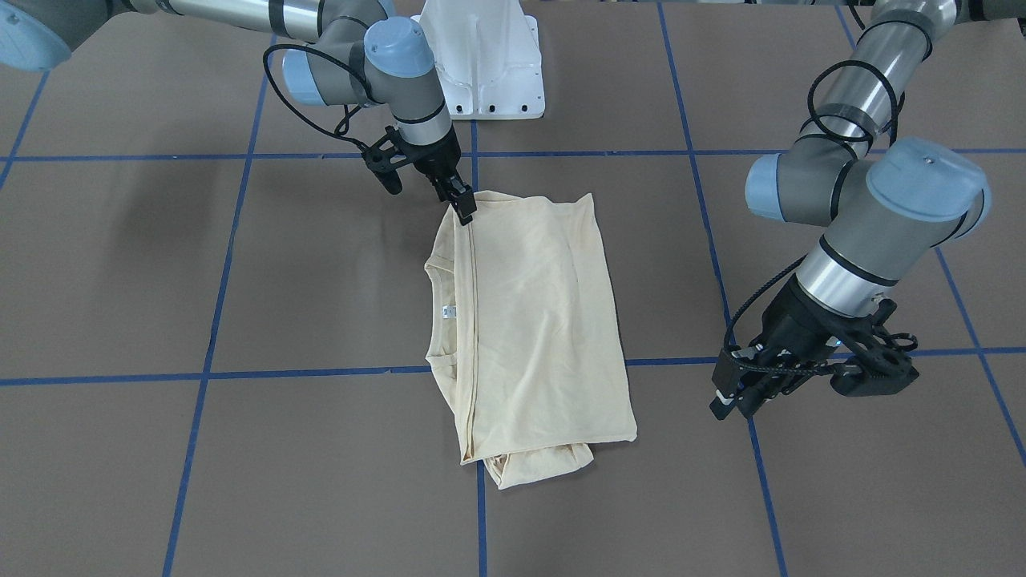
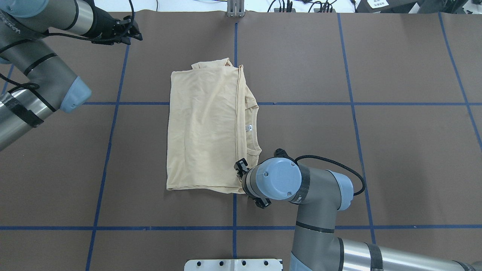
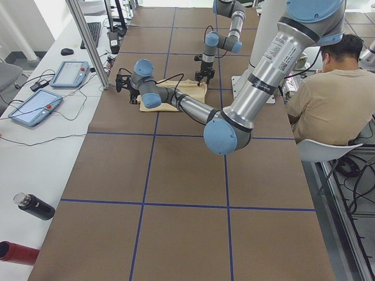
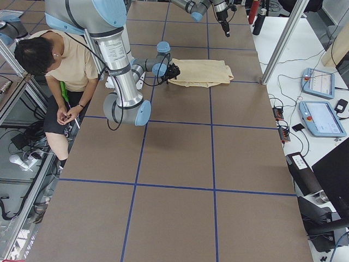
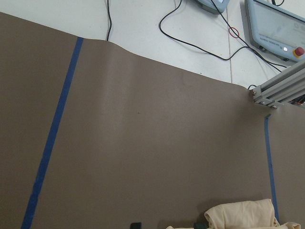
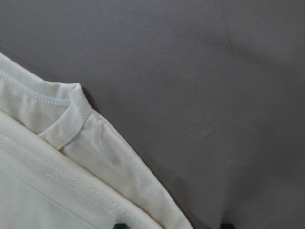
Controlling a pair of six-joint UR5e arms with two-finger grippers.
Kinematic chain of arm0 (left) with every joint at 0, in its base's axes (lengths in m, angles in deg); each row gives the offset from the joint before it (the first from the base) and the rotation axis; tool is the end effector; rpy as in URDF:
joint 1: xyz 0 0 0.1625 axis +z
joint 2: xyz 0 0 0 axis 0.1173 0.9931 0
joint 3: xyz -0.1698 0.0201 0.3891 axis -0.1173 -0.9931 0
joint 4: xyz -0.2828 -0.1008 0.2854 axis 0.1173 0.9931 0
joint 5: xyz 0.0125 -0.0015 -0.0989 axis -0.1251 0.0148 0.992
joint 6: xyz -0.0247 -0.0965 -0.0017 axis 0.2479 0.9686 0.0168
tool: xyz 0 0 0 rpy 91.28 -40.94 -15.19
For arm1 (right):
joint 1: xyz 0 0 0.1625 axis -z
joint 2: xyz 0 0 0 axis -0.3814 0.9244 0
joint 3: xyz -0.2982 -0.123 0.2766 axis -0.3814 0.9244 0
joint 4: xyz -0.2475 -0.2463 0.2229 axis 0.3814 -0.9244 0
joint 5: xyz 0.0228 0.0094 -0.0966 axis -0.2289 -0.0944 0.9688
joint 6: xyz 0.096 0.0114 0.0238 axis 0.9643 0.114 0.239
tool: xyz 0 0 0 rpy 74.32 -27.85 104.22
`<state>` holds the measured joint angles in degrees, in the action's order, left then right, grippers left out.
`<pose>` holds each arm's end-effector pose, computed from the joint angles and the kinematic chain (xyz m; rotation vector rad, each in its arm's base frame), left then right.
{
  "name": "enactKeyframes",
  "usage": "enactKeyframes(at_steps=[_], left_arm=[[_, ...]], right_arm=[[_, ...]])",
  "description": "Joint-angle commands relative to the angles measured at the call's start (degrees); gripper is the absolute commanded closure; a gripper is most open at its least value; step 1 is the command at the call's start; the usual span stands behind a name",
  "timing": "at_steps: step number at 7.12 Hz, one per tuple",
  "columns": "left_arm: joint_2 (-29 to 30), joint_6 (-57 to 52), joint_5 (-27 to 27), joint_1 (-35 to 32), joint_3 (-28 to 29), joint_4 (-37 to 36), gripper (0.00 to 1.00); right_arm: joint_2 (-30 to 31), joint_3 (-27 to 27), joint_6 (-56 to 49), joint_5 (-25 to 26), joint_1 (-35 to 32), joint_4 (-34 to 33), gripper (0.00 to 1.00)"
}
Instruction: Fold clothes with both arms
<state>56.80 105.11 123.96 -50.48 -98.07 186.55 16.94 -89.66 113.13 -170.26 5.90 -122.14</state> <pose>0.3152 -0.6541 0.3236 0.3542 1.1215 -0.3374 -0.6120 -0.3107 0.2545 -0.3610 -0.9394 0.9899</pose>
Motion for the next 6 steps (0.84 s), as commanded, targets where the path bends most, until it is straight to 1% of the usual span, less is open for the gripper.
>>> enactKeyframes(at_steps=[1,6], left_arm=[[0.0,0.0,-0.1,0.0,0.0,0.0,0.52],[0.0,0.5,0.0,0.2,0.0,0.0,0.5]], right_arm=[[-0.1,-0.8,0.0,-0.1,0.0,0.0,1.0],[0.0,-1.1,0.2,-0.1,-0.1,-1.1,1.0]])
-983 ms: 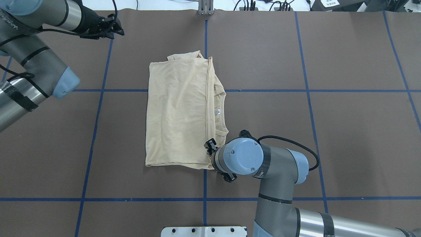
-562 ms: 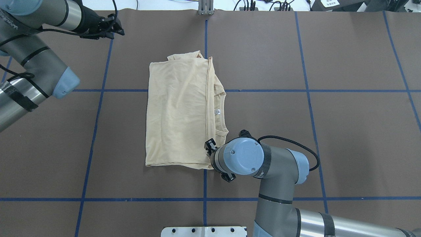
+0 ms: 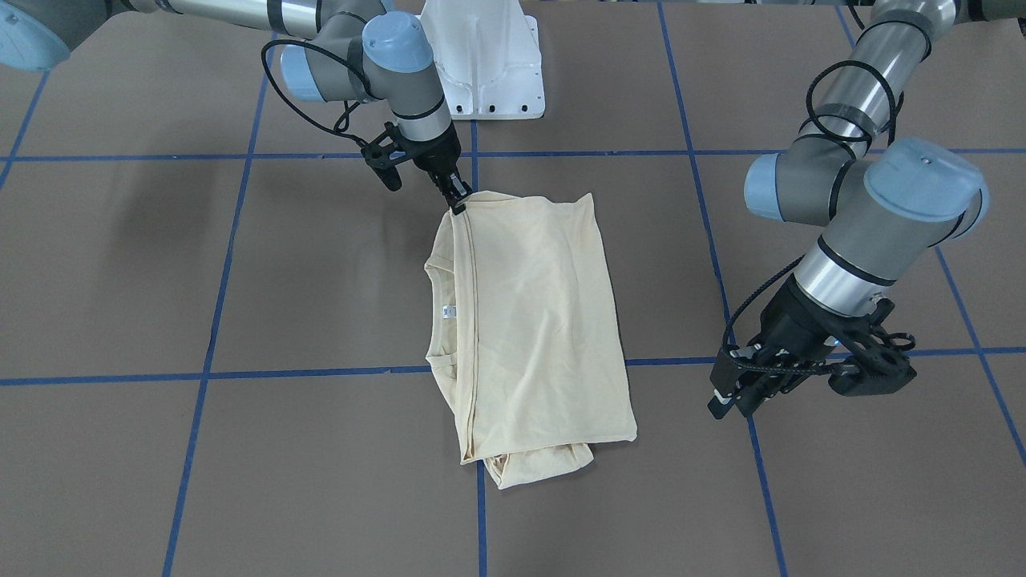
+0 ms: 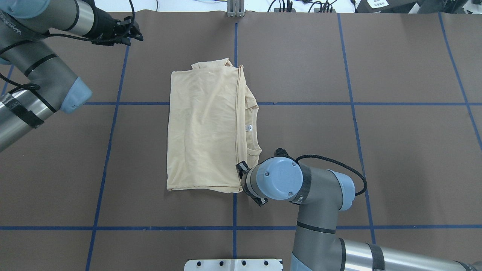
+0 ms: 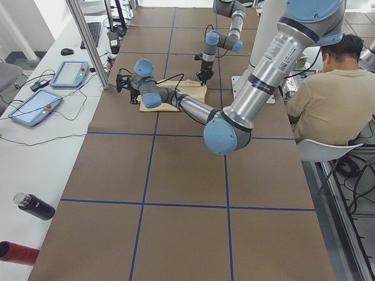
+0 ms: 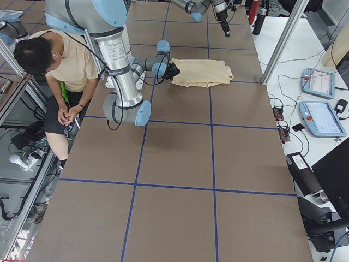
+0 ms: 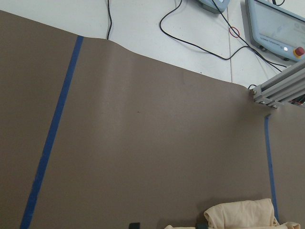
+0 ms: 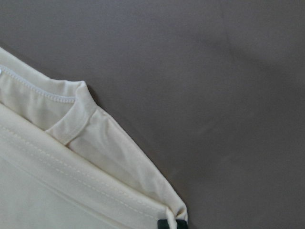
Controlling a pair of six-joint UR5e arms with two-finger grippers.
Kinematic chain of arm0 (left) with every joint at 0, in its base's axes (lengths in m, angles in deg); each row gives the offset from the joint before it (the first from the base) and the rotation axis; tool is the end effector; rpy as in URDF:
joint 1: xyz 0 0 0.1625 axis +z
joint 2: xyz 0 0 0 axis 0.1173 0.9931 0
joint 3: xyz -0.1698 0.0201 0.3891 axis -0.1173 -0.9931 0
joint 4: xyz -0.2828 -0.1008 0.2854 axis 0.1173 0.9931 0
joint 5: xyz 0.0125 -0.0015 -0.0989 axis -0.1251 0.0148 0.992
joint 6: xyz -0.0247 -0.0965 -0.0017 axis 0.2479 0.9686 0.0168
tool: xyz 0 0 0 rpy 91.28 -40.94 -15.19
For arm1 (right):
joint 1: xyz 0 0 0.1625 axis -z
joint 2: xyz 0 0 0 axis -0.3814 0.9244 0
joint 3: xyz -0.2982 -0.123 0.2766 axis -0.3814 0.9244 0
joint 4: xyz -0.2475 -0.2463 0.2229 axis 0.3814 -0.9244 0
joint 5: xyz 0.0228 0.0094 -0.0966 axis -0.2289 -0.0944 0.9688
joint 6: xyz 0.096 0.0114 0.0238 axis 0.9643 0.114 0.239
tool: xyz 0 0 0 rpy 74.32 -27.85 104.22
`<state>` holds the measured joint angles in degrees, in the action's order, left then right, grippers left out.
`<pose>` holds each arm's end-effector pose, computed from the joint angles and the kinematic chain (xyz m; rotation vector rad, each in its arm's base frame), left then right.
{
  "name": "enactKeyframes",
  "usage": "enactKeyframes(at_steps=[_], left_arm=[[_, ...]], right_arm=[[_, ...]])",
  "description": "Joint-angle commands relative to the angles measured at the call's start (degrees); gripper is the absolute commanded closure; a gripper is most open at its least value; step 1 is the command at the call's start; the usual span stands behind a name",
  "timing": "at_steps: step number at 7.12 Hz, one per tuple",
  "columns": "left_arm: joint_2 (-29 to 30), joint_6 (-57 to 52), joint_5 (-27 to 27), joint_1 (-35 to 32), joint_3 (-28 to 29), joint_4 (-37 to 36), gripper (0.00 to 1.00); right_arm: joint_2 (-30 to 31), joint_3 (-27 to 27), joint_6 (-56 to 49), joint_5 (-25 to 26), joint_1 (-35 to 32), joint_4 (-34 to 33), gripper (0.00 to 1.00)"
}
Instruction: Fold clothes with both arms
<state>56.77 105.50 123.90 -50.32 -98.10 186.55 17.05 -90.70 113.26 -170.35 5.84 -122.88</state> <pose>0.3169 -0.6531 0.3238 0.3496 1.1229 -0.3416 -0.6072 -0.3098 0.2495 -0.3640 -0.9423 0.9914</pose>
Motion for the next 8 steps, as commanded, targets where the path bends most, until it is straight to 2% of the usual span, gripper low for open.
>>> enactKeyframes(at_steps=[1,3,4,5,6,7,8], left_arm=[[0.0,0.1,0.0,0.0,-0.1,0.0,0.5],[0.0,0.3,0.1,0.0,-0.5,-0.1,0.5],[0.0,0.3,0.1,0.1,-0.9,-0.1,0.5],[-2.3,2.4,0.1,0.5,-3.8,-0.1,0.48],[-6.2,9.8,-0.1,3.0,-9.4,0.0,0.48],[-12.3,18.6,-1.5,8.8,-17.5,0.1,0.47],[-17.0,27.8,-7.7,17.2,-24.1,-0.1,0.47]], right_arm=[[-0.1,-1.0,0.0,0.0,-0.2,-1.7,1.0],[-0.1,-4.5,0.0,-0.1,-0.3,-6.3,1.0],[0.0,-4.6,0.0,-0.2,-0.2,-6.3,1.0],[0.6,-5.1,0.0,-0.2,-0.2,-6.3,1.0],[1.0,-5.5,0.0,-0.2,-0.2,-6.3,1.0],[1.1,-5.8,0.1,0.0,0.1,-6.3,1.0],[1.1,-5.8,0.1,0.0,0.3,-6.3,1.0]])
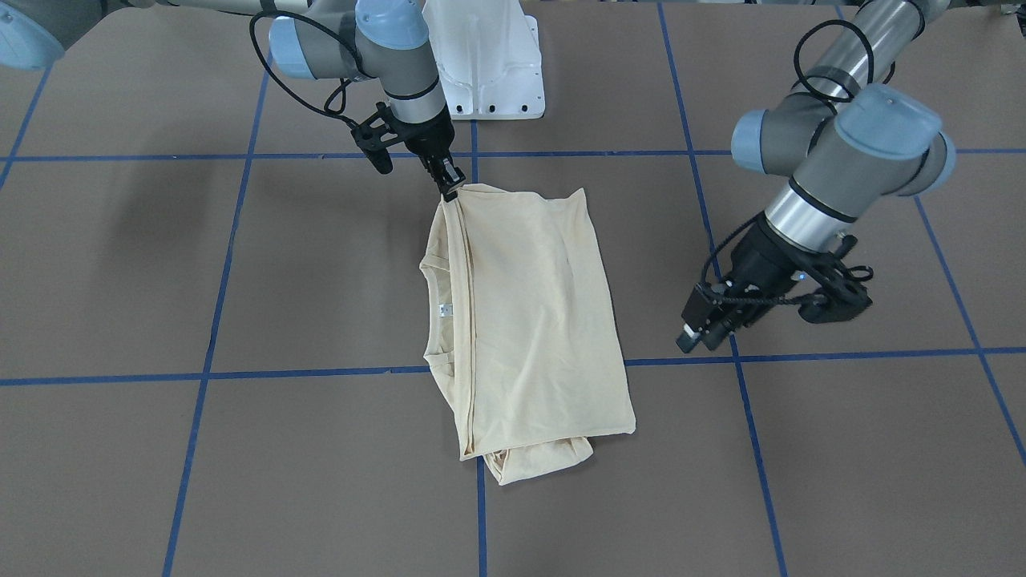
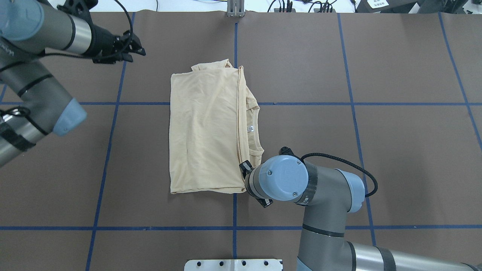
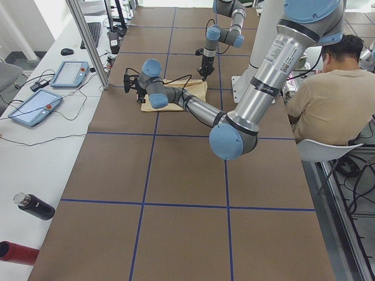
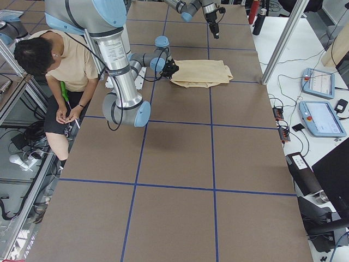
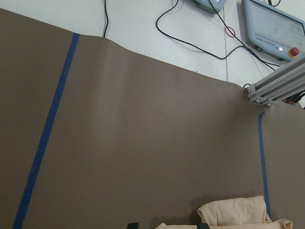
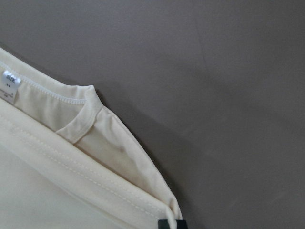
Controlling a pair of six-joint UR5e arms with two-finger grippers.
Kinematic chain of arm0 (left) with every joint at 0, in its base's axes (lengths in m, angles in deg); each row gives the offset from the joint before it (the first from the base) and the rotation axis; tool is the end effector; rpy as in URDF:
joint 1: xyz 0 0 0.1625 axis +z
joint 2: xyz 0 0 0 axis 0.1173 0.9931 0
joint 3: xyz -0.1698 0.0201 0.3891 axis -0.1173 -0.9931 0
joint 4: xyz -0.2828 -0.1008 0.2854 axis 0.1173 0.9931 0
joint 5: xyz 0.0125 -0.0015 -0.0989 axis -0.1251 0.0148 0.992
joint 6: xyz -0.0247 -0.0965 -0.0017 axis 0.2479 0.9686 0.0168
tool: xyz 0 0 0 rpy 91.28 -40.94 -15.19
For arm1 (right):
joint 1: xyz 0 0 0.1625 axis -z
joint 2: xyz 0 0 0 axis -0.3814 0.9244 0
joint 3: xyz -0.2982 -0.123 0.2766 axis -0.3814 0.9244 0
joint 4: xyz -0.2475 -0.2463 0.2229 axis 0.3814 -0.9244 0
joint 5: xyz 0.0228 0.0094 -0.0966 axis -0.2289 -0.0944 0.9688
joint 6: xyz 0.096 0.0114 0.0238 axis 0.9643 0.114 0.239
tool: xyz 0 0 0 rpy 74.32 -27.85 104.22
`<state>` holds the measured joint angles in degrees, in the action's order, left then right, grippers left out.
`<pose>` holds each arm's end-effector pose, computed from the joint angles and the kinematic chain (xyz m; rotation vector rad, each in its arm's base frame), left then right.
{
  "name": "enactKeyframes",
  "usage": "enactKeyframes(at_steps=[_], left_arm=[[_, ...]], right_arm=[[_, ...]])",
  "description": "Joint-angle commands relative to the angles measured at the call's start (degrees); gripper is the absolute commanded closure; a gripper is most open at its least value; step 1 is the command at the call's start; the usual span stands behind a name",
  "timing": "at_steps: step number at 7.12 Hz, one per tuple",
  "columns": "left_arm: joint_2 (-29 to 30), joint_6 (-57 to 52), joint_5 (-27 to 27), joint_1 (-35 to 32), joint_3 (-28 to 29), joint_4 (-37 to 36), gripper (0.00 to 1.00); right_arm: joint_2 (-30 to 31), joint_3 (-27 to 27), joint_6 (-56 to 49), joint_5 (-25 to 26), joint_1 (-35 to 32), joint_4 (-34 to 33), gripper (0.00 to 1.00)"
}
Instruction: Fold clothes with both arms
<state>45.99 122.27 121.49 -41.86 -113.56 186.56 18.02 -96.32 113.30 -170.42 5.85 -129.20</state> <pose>0.3494 -0.5369 0.3222 0.1729 1.2359 -0.4645 -0.5819 -0.3020 0.2335 -0.3578 -0.9126 0.9982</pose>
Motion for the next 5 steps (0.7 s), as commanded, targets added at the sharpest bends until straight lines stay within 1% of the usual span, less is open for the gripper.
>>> enactKeyframes(at_steps=[1,2,3,4,5], left_arm=[[-9.1,17.3,-12.0,16.5,-11.5,-0.3,0.46],[-9.6,20.8,-15.6,21.6,-13.0,-3.7,0.43],[-9.6,21.8,-17.6,25.2,-15.0,-9.6,0.43],[-9.9,21.8,-18.1,25.7,-17.3,-10.6,0.43],[-10.0,22.1,-18.2,26.6,-17.1,-10.7,0.43]], right_arm=[[0.3,-0.3,0.0,0.1,0.4,0.0,1.0],[0.4,-0.3,0.0,0.1,0.4,0.0,1.0],[0.5,-0.4,-0.1,0.1,0.4,0.0,1.0],[0.4,-0.7,-0.1,0.0,0.4,0.0,1.0],[0.5,-0.8,-0.1,0.0,0.3,0.0,1.0]])
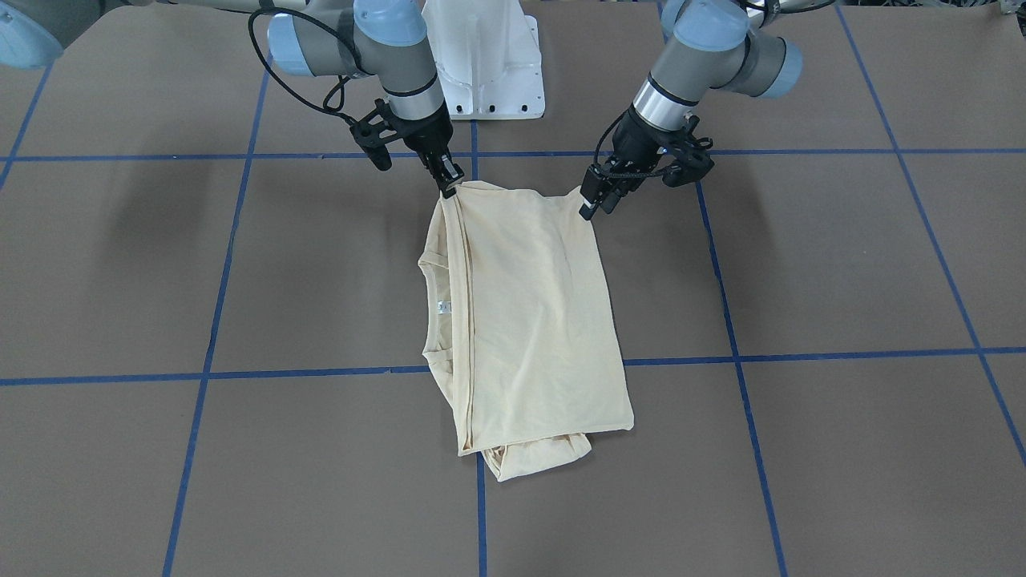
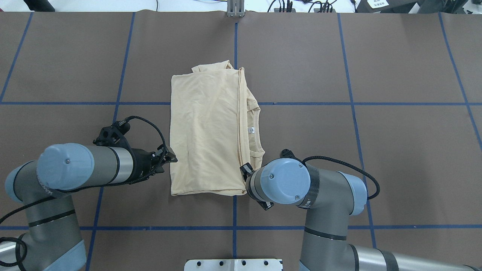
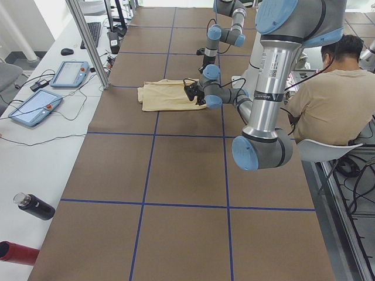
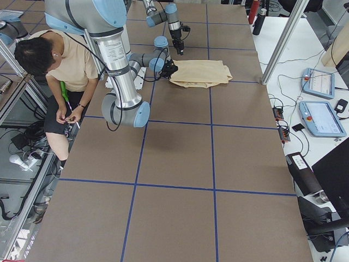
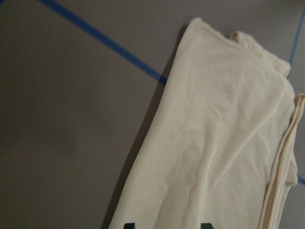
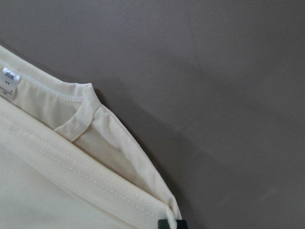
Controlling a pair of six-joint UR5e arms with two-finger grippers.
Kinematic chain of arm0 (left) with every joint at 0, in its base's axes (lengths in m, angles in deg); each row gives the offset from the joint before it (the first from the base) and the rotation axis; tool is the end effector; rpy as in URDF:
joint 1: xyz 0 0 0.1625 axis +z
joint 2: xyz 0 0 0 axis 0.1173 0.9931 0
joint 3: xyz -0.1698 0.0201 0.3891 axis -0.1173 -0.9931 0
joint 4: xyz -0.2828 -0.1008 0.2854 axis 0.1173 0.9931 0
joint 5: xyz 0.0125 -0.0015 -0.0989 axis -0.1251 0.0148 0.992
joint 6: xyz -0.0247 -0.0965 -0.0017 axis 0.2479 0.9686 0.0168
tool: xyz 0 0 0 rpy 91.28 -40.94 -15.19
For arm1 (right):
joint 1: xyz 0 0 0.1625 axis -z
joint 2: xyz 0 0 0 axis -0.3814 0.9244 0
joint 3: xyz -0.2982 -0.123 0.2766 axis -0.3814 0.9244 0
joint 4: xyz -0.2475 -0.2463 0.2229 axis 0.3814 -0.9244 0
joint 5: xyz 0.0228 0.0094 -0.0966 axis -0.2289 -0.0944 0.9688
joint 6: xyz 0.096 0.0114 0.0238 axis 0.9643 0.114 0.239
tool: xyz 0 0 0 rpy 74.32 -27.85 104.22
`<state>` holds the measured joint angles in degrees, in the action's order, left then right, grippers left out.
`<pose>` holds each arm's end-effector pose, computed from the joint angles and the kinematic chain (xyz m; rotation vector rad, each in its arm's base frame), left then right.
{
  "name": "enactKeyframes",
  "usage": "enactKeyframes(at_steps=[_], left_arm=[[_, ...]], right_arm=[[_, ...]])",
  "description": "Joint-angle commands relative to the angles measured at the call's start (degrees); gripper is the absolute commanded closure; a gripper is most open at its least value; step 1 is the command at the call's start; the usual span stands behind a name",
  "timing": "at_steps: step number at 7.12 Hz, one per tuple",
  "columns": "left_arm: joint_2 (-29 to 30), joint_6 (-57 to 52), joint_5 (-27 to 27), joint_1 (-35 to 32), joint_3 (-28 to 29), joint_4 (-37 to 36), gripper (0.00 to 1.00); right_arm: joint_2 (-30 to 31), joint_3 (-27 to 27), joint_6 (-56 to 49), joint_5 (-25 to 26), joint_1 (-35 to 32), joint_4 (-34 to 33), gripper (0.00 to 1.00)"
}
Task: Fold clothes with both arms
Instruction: 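Grasp the near edge of the folded shirt with both grippers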
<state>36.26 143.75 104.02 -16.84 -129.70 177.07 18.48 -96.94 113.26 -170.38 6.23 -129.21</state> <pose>0.4586 -0.3335 0.3154 -0.0632 1.1702 -0.6097 -0.5803 -0.2972 0.2341 -0.3604 -0.9138 0.9912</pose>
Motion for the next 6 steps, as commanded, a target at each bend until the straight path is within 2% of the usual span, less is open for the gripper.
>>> enactKeyframes(at_steps=[1,3,4,6], left_arm=[[-0.2,2.9,-1.5,3.4,-1.0,-1.9,0.43],[0.4,3.6,-3.8,6.2,-0.9,-6.7,0.45],[0.4,3.7,-4.2,7.4,-0.4,-6.8,0.45],[0.6,3.6,-4.1,9.4,-0.2,-6.8,0.51]], right_arm=[[0.6,-0.6,0.0,-0.1,0.0,0.0,1.0],[0.9,-1.7,0.0,-0.1,-0.1,0.0,1.0],[1.0,-1.7,0.0,-0.2,-0.1,0.0,1.0],[1.0,-1.7,-0.1,-0.3,-0.1,0.0,1.0]])
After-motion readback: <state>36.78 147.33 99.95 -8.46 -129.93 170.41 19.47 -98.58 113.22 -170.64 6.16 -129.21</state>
